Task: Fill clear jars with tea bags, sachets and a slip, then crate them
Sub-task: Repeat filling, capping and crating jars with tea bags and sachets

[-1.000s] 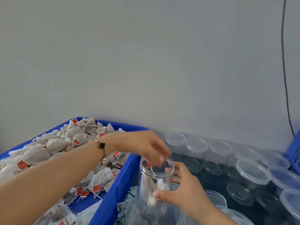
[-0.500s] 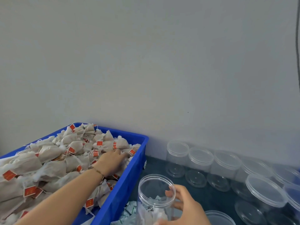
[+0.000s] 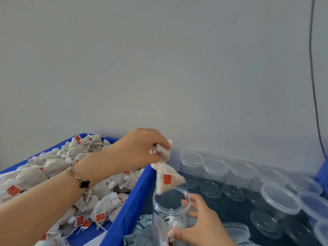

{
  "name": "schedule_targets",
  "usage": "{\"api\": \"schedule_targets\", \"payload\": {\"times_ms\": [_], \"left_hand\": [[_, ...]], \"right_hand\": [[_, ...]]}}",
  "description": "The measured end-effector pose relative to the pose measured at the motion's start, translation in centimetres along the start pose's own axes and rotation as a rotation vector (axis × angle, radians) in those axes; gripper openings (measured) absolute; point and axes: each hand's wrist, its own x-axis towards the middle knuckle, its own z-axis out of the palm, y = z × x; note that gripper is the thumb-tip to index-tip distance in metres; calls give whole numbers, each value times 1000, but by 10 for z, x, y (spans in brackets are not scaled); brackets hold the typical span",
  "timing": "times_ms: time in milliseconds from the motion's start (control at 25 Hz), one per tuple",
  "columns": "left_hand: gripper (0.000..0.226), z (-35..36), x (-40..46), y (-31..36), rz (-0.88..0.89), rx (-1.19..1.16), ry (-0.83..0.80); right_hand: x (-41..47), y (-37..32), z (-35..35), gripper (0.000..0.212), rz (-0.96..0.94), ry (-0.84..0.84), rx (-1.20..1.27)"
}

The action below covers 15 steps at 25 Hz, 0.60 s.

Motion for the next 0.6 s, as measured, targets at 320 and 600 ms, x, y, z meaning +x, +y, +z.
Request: {"api": "schedule_targets", "payload": {"times_ms": [320,600], "left_hand": [[28,26,-2,30,25,119,-472],[32,38,-6,31,-44,-60,-621]], "right_hand": [[-2,-9,-3,87,-17,10,-101],[-6,-5,-1,84,-18,-11,-52]]}}
